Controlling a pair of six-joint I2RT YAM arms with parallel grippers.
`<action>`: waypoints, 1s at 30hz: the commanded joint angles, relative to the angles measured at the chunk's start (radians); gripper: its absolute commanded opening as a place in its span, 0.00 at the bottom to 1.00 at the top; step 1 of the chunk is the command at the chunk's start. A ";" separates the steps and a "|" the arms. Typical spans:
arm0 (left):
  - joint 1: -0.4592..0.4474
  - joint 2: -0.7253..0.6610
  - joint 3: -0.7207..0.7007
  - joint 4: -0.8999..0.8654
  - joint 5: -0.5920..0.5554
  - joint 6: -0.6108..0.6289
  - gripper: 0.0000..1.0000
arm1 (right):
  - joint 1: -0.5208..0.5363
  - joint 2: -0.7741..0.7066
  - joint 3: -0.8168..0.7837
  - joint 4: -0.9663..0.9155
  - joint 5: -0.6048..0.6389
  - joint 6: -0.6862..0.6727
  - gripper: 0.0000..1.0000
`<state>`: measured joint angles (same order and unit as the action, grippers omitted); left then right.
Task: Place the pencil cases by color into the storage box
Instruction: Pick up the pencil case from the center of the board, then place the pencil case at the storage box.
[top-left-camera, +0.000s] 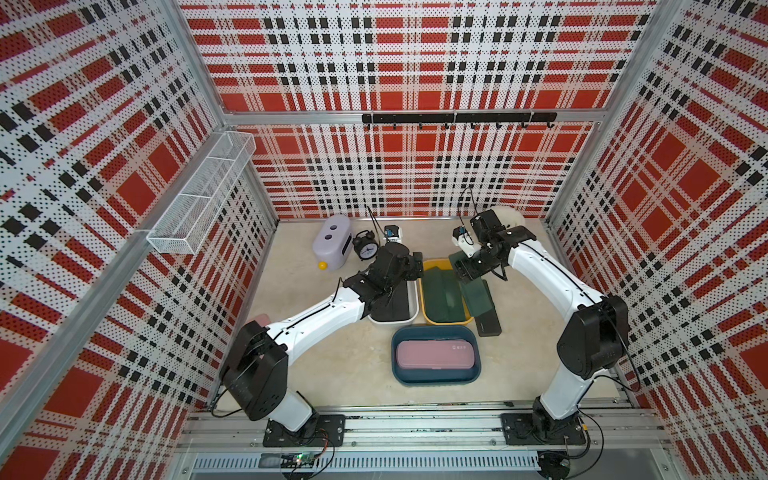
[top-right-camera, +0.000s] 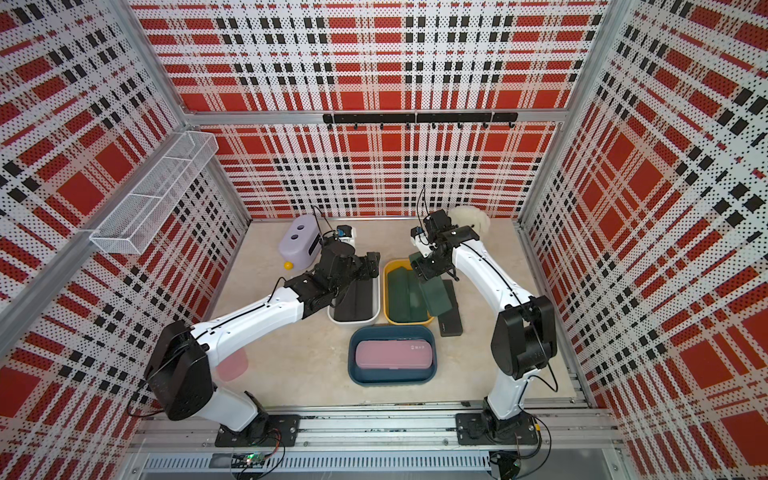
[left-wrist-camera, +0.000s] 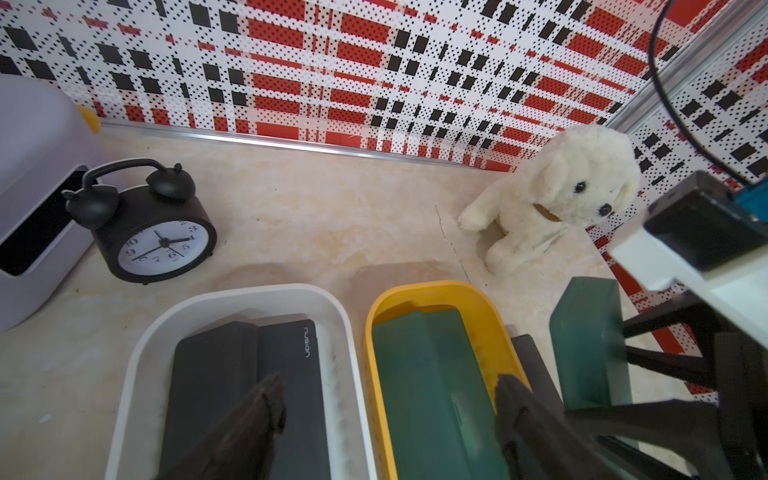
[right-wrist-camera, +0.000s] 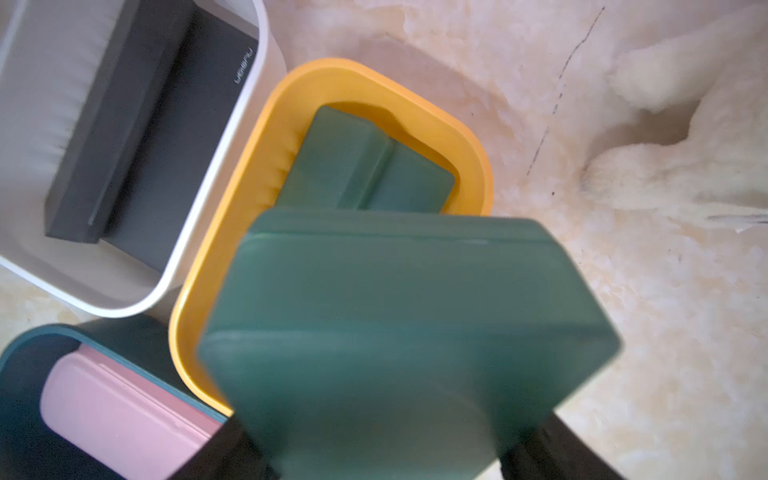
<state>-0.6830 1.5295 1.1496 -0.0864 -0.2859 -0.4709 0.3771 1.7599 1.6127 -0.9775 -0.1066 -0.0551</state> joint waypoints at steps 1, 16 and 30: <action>0.031 -0.063 -0.020 0.014 0.034 0.028 0.83 | 0.008 -0.002 0.016 0.056 -0.077 0.097 0.66; 0.082 -0.115 -0.054 0.011 0.086 0.058 0.83 | 0.009 0.141 0.194 -0.031 -0.133 0.215 0.65; 0.092 -0.119 -0.064 0.002 0.088 0.071 0.83 | 0.008 0.199 0.115 0.027 -0.125 0.222 0.65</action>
<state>-0.6003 1.4326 1.1042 -0.0864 -0.2085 -0.4164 0.3832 1.9362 1.7336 -0.9802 -0.2379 0.1577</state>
